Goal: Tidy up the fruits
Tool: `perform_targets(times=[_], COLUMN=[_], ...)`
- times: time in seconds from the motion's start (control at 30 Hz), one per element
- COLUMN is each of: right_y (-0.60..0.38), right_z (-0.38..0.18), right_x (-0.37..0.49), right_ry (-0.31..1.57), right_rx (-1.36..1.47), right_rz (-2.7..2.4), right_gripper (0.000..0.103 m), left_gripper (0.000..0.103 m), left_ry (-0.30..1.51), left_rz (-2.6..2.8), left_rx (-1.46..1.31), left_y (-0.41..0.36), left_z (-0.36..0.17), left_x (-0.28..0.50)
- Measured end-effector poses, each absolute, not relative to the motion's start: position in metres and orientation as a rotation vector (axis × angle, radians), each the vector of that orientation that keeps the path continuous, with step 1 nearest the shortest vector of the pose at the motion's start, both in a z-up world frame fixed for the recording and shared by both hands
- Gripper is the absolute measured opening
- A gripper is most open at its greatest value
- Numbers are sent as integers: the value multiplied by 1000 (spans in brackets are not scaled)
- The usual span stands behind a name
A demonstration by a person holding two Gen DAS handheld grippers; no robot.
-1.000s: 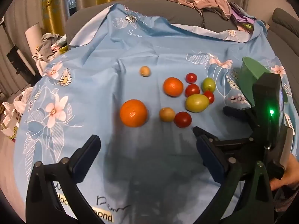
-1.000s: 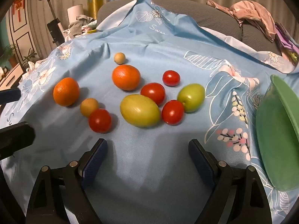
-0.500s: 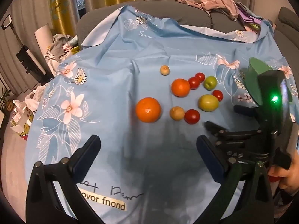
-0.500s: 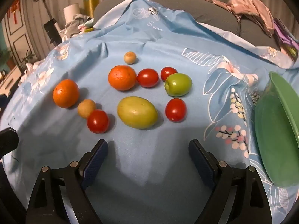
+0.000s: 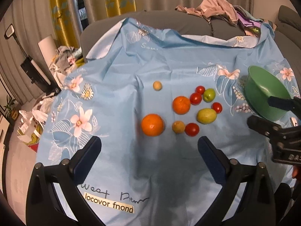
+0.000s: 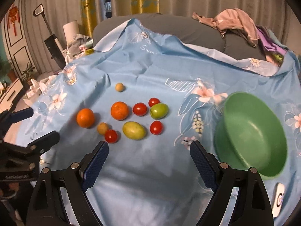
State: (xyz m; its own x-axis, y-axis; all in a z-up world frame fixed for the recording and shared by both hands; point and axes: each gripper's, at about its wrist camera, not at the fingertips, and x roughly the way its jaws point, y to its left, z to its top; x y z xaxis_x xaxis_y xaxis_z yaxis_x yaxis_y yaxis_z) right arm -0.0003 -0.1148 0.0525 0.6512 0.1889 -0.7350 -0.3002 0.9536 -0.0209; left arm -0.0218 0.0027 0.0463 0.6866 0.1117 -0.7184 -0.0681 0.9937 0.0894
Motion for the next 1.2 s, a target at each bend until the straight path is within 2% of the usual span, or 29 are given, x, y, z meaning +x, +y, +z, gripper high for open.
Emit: perform_targets(times=[0.37,1.2], right_y=[-115,-122], right_z=[76,71], right_x=[-27,-26], right_ry=[761,769], right_rx=[-163,-156], right_rz=[322,320], right_gripper=[89,89], left_gripper=[103,103], left_ry=[769,790], left_rz=[82,61], left_rx=[98,110], left_y=[-9,-17], left_z=[62,57], left_x=[-29,-25])
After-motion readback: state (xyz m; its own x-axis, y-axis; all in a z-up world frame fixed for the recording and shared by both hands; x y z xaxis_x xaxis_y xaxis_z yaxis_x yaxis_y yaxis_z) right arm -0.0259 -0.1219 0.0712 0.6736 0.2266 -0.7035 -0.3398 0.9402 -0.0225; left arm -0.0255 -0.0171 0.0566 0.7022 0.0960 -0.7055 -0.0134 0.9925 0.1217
